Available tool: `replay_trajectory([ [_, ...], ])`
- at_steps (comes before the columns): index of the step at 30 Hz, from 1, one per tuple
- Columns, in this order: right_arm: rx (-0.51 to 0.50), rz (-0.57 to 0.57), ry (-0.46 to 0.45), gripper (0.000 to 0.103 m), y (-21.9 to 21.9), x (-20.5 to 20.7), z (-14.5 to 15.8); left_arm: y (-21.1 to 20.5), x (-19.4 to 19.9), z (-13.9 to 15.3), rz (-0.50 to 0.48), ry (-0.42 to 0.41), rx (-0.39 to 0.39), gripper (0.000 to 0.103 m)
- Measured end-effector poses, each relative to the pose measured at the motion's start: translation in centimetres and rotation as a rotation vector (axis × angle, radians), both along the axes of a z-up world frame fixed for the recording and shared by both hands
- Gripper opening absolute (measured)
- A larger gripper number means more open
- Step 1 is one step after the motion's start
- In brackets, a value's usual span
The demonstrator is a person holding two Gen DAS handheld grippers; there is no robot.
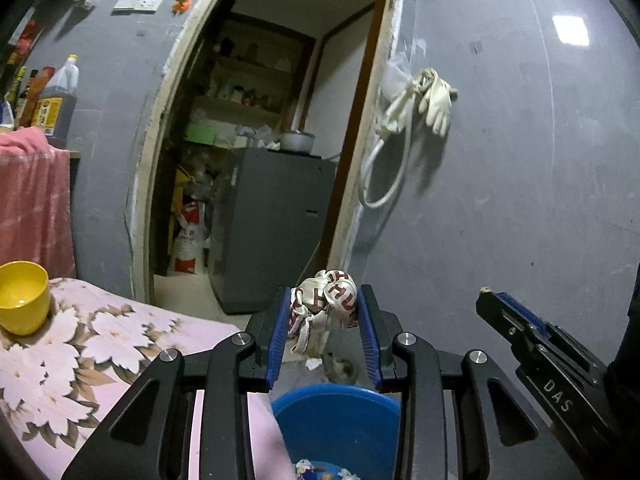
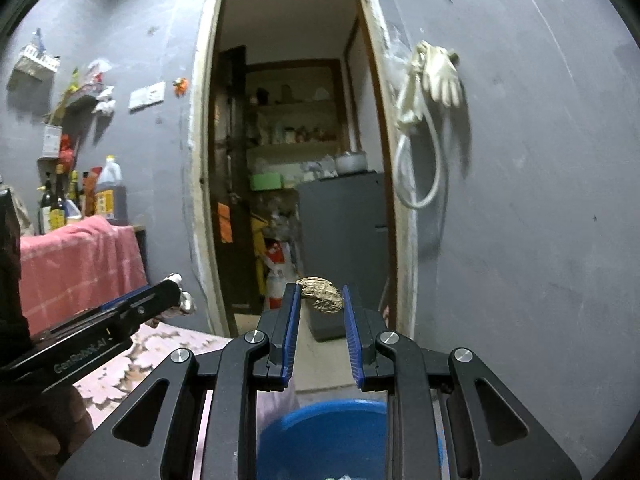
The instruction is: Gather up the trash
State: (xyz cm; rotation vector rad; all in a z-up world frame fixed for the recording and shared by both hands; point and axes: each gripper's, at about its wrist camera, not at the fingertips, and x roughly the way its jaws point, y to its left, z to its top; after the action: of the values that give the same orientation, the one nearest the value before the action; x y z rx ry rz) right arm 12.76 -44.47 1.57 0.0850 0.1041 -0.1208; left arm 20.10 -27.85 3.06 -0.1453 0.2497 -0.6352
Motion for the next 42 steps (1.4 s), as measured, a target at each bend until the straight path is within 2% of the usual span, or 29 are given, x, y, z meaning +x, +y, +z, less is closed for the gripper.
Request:
replay_trajectory([
  [7, 0.044, -0.025, 0.063, 0.02, -2.1, 0.3, -2.4, -2.4, 0.6, -1.8, -0.017, 0.048, 0.066, 0.029],
  [18, 0.097, -0.031, 0.191, 0.02, -3.1, 1.8, -5.8, -5.1, 3.2, -5.9, -0.076, 0.245, 0.173, 0.03],
  [27, 0.143, -0.027, 0.279, 0.02, -3.8, 3.2, -7.6, -5.9, 5.1, -8.6, -0.144, 0.419, 0.211, 0.035],
  [33, 0.162, -0.037, 0.311, 0.024, -4.1, 3.3, -7.9, -5.7, 5.3, -8.8, -0.136, 0.431, 0.213, 0.039],
  [35, 0.163, -0.04, 0.318, 0.027, -4.2, 3.3, -7.9, -5.7, 5.2, -8.6, -0.132, 0.425, 0.213, 0.043],
  [40, 0.164, -0.046, 0.309, 0.027, -4.2, 2.9, -7.4, -5.2, 4.8, -7.8, -0.116, 0.395, 0.207, 0.044],
  [42, 0.162, -0.049, 0.296, 0.027, -4.0, 2.4, -6.9, -4.7, 4.5, -7.4, -0.102, 0.378, 0.203, 0.048],
])
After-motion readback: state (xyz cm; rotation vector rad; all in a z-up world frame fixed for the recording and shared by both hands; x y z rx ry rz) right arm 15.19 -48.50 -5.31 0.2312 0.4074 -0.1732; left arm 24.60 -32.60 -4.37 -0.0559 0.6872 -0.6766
